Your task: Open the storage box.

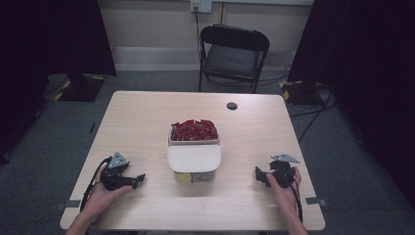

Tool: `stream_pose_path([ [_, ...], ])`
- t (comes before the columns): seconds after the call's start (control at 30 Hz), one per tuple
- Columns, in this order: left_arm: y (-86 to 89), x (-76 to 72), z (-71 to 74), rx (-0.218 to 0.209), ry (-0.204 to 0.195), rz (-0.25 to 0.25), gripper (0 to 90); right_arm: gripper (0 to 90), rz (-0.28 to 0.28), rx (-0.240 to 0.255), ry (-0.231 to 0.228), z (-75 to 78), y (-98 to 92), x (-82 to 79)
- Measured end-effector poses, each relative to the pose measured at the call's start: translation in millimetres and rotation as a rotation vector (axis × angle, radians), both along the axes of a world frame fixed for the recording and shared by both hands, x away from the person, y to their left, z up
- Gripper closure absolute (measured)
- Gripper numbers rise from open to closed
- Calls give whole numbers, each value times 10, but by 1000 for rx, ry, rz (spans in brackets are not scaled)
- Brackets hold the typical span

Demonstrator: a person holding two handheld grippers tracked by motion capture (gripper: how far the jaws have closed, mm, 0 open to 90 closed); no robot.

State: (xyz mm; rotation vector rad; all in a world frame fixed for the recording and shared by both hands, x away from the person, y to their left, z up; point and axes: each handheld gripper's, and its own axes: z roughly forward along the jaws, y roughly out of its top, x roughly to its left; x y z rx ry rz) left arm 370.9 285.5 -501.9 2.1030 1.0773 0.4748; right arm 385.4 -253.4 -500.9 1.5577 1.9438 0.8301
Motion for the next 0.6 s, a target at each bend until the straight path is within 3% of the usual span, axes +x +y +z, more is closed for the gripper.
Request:
stream_pose_path([
  [0.27, 0, 1, 0, 0, 0, 0, 149, 104, -25, 5, 5, 7, 18, -14],
  [0.6, 0, 4, -1, -1, -2, -2, 149, 160, 17, 43, 5, 65, 40, -55],
])
